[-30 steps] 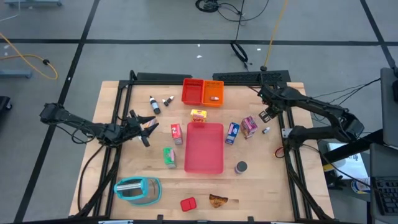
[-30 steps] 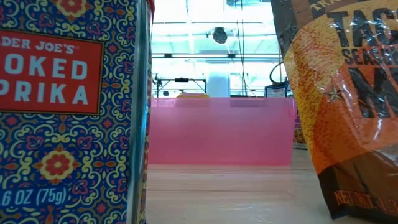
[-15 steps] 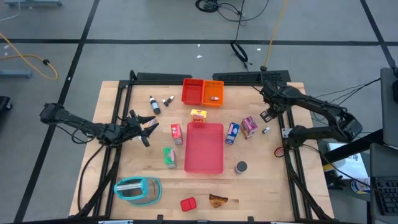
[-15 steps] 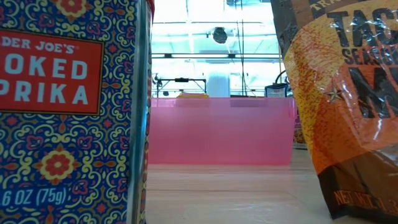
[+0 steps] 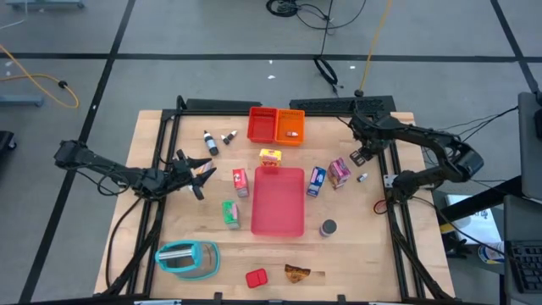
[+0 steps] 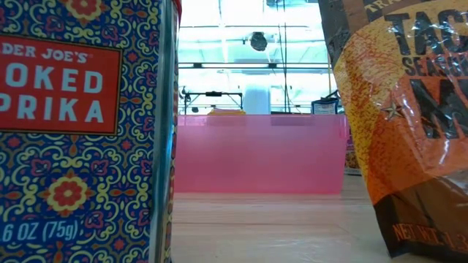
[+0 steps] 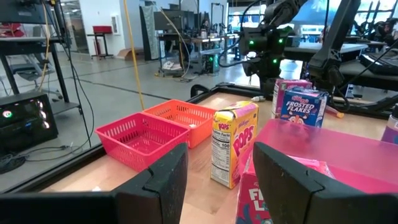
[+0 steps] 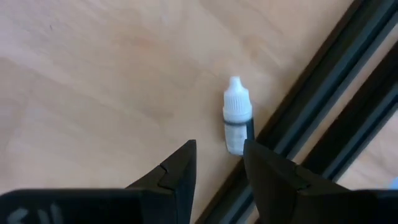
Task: Pick & Place Kitchen Items
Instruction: Put the green food coloring bottle into the orange basket
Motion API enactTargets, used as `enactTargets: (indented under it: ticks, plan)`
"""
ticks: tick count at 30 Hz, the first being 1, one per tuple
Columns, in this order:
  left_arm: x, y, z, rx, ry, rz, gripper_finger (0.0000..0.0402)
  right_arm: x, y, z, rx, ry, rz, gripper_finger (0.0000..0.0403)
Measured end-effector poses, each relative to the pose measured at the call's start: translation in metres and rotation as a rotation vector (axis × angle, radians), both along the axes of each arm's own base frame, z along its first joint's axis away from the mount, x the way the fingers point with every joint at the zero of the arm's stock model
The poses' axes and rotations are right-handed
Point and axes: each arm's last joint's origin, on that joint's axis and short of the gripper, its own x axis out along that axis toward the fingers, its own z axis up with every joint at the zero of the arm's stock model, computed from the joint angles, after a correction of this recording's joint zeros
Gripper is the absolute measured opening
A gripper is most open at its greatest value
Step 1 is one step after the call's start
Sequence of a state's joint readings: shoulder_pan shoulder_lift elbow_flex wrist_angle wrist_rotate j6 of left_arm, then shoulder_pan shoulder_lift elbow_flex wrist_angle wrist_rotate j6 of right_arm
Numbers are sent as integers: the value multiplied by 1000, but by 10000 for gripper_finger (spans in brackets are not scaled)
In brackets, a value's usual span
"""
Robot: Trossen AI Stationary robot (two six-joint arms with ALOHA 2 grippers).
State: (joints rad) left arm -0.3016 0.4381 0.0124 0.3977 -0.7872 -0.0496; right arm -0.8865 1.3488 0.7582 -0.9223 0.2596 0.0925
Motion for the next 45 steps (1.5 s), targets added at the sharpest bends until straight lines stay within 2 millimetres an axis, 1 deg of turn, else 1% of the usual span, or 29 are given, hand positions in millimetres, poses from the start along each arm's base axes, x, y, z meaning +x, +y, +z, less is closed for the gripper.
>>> enactTargets:
  ticks: [19, 25, 31, 40, 45]
  plan:
    - [0, 0, 0, 1, 1, 0, 184, 2, -5, -2, -31, -28, -42, 126]
    - [0, 0, 0, 1, 1, 0, 184, 1, -4, -10, -56, -40, -51, 126]
    - [0, 0, 0, 0, 1, 0, 184, 2, -6, -12, -79, -28, -70, 126]
    - [0, 0, 0, 1, 3, 0, 184, 7, -6, -27, -47, 71, -73, 126]
    - [0, 0, 0, 2, 4, 0, 184, 7, -7, -31, -29, 91, -61, 125]
